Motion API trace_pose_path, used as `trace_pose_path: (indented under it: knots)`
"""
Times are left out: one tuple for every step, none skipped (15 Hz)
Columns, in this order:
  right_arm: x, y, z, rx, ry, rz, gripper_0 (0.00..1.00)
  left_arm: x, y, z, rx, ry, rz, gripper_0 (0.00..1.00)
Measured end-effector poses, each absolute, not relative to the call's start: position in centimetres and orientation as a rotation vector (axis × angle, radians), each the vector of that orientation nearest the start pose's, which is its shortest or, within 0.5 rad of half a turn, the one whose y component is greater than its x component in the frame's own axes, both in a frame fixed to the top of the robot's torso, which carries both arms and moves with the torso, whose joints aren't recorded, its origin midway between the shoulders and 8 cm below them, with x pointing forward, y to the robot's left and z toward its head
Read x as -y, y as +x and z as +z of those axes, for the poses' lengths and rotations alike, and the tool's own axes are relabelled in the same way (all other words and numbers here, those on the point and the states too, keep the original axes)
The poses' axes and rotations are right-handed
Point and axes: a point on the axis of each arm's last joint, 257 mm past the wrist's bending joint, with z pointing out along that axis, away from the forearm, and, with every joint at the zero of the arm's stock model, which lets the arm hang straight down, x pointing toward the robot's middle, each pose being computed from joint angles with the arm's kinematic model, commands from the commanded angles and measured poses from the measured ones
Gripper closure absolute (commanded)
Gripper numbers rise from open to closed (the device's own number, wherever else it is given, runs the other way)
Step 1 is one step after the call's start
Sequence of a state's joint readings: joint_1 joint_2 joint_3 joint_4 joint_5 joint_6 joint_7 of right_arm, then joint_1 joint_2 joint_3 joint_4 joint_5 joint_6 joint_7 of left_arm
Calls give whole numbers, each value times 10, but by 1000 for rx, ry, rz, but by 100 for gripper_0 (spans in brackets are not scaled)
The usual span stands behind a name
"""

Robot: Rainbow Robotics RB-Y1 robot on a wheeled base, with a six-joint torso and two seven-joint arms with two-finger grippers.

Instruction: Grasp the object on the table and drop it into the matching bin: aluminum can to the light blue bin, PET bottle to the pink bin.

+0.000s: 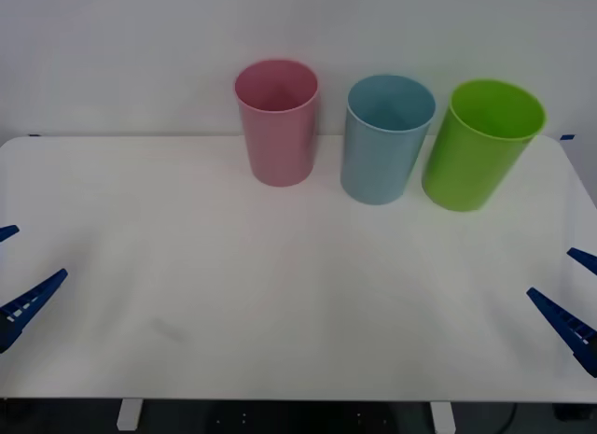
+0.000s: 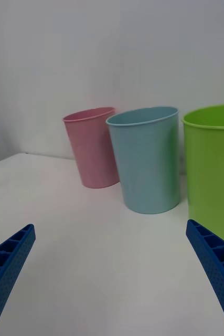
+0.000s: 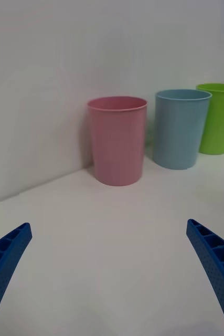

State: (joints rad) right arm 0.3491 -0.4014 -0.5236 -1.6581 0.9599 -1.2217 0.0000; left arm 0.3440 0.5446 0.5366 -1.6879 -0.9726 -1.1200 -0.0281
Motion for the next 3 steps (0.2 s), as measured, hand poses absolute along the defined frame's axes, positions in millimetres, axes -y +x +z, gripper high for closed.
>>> trace_pose_path:
  knots:
    - [330,342,-169,-1441,-465,567,0,-364,360,-149,-1486,572,-392,0]
    - [330,342,-169,-1441,-465,567,0,-364,360,-149,-1487,572,-393,0]
    - [330,342,-169,-1441,-465,567,0,-364,360,-149,-1487,572,-393,0]
